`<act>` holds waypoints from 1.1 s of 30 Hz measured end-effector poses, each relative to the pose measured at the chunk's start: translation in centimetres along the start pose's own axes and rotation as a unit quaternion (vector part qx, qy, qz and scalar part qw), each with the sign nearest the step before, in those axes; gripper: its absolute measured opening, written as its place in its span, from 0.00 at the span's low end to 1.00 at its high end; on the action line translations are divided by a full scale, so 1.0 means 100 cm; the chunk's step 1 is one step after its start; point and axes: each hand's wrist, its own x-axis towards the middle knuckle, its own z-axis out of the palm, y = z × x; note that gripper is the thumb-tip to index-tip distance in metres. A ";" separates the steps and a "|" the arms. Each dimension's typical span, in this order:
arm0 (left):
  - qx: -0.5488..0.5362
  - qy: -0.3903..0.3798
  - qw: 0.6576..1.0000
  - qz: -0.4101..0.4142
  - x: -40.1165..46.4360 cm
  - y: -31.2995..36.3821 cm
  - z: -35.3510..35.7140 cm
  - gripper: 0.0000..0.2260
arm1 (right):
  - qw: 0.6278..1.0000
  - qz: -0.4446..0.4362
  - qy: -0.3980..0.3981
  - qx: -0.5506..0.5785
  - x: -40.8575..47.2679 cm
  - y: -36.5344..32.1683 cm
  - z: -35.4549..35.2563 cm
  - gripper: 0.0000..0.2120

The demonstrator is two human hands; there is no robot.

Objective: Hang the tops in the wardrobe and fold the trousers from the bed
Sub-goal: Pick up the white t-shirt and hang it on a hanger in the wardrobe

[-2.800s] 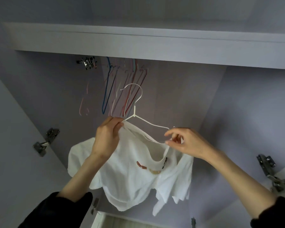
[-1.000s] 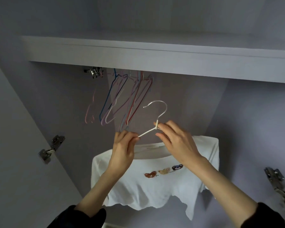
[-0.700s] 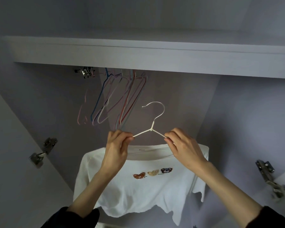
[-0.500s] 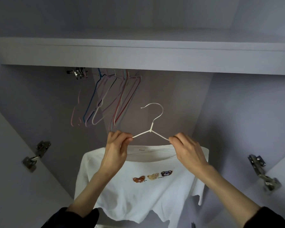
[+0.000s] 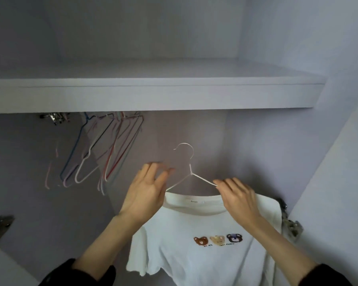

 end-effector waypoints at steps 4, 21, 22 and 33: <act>0.102 0.143 0.977 0.119 0.047 0.019 -0.014 0.23 | 0.999 0.038 -0.021 -0.016 0.015 0.024 0.001 0.23; 0.274 0.191 0.940 0.073 0.115 0.011 0.001 0.45 | 0.469 0.585 -0.176 0.638 0.090 0.082 0.046 0.18; 0.273 0.194 0.939 0.075 0.116 0.011 0.002 0.45 | 0.460 0.571 -0.162 0.661 0.092 0.085 0.047 0.18; 0.288 0.195 0.935 0.073 0.119 0.006 0.010 0.48 | 0.481 0.518 -0.052 0.705 0.111 0.113 0.058 0.19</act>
